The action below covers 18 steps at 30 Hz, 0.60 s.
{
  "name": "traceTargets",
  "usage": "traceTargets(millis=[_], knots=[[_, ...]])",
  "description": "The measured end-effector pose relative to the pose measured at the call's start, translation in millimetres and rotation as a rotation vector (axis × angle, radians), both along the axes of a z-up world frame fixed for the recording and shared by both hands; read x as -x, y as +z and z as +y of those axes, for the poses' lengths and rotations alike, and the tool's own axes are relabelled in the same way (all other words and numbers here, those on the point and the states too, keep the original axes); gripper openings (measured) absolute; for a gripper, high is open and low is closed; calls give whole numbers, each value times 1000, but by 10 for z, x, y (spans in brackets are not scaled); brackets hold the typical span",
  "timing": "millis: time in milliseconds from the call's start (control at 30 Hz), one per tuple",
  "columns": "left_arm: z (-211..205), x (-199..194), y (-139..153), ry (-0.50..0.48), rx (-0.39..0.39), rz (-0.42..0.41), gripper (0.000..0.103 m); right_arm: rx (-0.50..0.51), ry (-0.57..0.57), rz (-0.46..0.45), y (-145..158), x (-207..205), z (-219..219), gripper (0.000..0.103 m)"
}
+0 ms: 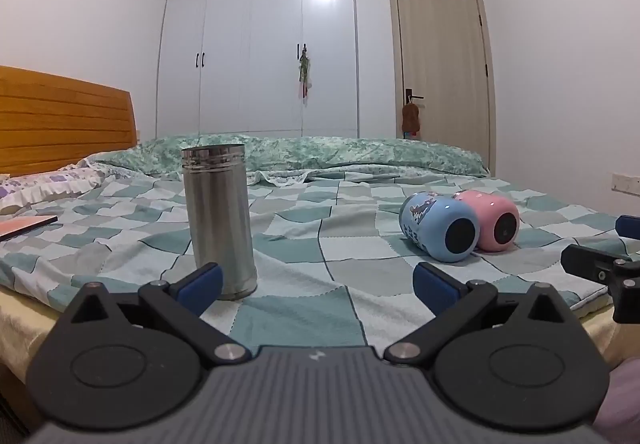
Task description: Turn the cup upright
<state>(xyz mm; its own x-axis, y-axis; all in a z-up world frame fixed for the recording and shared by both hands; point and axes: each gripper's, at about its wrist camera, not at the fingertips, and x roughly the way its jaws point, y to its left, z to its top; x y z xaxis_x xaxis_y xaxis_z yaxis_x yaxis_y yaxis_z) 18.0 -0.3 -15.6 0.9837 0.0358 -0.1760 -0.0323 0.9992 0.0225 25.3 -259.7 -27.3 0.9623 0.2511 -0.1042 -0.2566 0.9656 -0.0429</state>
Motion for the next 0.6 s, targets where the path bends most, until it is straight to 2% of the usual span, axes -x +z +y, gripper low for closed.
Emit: traceTargets(millis=[600], knots=[[8, -20, -42, -1, 2, 4, 103, 0, -2, -4, 15, 11, -5, 103]])
